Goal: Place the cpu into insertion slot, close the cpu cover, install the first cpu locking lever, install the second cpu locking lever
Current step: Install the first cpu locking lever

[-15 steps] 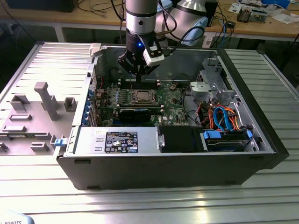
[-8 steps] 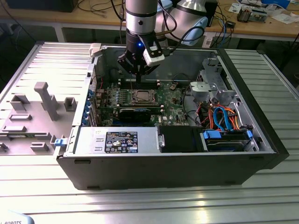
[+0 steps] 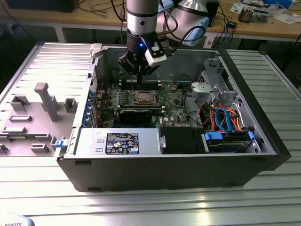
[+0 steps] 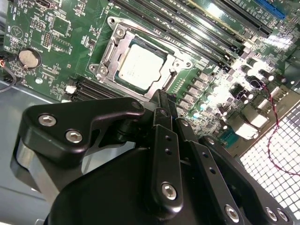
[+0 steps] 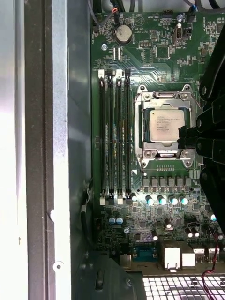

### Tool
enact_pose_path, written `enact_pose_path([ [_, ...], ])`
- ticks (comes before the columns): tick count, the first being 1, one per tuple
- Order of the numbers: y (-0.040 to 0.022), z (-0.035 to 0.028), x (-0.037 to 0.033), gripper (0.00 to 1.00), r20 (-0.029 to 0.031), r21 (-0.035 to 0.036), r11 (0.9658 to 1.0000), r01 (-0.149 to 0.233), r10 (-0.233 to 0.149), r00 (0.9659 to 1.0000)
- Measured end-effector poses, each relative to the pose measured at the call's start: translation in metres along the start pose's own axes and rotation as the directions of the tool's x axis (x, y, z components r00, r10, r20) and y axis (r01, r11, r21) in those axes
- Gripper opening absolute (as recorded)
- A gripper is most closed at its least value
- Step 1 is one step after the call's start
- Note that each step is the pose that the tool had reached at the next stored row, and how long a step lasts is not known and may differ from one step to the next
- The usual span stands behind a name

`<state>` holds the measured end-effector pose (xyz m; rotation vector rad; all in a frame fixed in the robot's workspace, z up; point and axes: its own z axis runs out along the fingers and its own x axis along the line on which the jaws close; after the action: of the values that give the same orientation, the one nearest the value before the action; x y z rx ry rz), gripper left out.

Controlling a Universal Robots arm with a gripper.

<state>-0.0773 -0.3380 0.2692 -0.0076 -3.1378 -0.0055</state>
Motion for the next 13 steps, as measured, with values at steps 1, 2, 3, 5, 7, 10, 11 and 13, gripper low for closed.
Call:
enact_pose_path([
  [1,0.0000,0.0000,0.0000,0.11,-0.0001,0.0001,1.0000,0.004,-0.004,1.0000],
  [2,0.0000,0.0000,0.0000,0.11,0.0000,0.0001,1.0000,0.010,-0.010,1.0000],
  [3,0.0000,0.0000,0.0000,0.11,0.0000,0.0001,0.9999,0.014,-0.014,0.9999],
  [5,0.0000,0.0000,0.0002,0.11,-0.0001,0.0002,0.9998,0.020,-0.020,0.9998],
  [7,0.0000,0.0000,0.0007,0.11,0.0000,0.0000,0.9998,0.022,-0.022,0.9998],
  [10,0.0000,0.0000,0.0008,0.11,-0.0001,0.0002,0.9998,0.022,-0.022,0.9998],
  [11,0.0000,0.0000,0.0008,0.11,-0.0001,0.0002,0.9998,0.022,-0.022,0.9998],
  [13,0.0000,0.0000,0.0008,0.11,0.0000,0.0002,0.9998,0.022,-0.022,0.9998],
])
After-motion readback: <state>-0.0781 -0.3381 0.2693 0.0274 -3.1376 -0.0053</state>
